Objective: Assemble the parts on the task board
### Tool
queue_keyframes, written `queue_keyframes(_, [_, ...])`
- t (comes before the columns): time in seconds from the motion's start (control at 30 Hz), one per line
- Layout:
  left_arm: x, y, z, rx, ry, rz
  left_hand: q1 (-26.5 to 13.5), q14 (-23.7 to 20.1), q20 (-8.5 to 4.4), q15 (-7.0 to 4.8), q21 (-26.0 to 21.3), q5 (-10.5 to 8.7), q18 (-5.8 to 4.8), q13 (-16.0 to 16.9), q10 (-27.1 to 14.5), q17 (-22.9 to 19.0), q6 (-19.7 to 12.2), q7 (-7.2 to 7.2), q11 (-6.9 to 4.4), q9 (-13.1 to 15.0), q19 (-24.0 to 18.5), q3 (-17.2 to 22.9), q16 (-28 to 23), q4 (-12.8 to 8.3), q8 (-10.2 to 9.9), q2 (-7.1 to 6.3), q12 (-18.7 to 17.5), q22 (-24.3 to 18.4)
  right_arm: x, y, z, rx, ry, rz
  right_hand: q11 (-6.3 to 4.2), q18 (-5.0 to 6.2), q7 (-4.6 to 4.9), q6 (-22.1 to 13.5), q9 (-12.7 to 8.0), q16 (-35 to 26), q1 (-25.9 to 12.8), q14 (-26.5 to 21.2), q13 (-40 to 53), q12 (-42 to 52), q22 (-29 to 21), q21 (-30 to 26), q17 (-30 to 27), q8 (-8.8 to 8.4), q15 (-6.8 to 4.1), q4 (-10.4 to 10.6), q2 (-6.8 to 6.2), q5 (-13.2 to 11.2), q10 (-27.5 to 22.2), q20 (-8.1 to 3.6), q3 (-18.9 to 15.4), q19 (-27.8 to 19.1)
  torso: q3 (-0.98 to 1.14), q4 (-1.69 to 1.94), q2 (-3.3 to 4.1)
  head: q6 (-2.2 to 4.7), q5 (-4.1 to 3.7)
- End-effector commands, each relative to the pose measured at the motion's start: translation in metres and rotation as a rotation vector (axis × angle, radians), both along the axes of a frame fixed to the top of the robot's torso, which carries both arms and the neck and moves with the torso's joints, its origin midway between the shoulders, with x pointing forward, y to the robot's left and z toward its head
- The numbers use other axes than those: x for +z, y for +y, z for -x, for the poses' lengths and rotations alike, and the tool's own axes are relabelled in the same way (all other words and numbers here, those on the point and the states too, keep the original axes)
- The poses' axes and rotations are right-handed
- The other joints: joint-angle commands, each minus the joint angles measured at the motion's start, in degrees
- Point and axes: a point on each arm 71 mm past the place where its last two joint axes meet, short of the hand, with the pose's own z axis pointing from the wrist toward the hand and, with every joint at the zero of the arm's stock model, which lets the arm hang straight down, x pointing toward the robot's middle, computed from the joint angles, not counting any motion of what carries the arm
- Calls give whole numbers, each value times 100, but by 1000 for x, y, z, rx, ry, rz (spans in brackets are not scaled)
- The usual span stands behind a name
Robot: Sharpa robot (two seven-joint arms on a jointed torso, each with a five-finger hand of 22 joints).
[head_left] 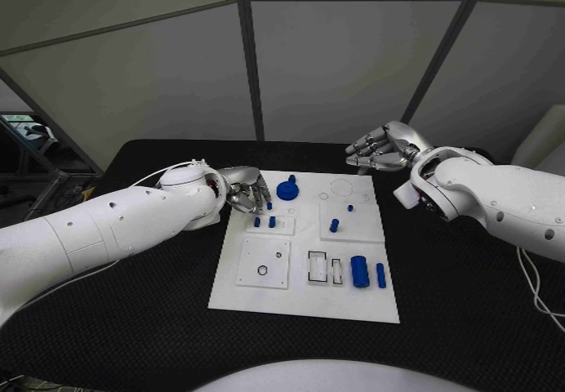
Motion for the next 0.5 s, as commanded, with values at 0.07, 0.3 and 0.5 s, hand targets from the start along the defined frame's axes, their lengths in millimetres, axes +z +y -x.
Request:
queue_keyframes(0.07, [9, 9, 0, 32, -66, 41, -94, -7, 63, 75, -112, -11, -268, -24, -109, -27, -24, -7, 32, 8, -37, -68, 25, 34, 5, 2, -72, -26, -5, -1, 4, 61, -45, 312, -111, 19, -60, 164, 4, 693, 53, 290, -8, 82, 238, 369, 352, 40, -106, -144, 8, -52, 85, -140, 42, 197, 3, -7, 11, 39, -27])
queue_keyframes(0.3, [25, 33, 3, 141, -85, 321, -188, -904, 172, 192, -2236, 1, 115, -86, -385, -2169, 503, 137, 180, 67, -893, -99, -1457, 211, 228, 49, -137, -1448, -11, 0, 18, 90, -129, 557, -186, 5, -145, 336, -13, 1838, -11, 259, -11, 116, 727, 1009, 937, -2, -168, -265, -26, -90, 184, -231, 182, 149, 3, -2, 14, 101, -178])
queue_keyframes(0.5, [37, 55, 9, 303, -18, 694, -175, -1203, 190, 201, -3324, -4, 285, -59, -305, -2786, 561, 155, 173, 34, -1320, -136, -1933, 262, 222, 51, 36, -2178, -20, 4, 27, 104, -174, 679, -177, -5, -159, 317, -19, 2932, -129, 237, -10, 71, 1200, 1582, 1599, -51, -168, -244, -122, -121, 74, -223, 330, 123, -8, 7, 3, 125, -269])
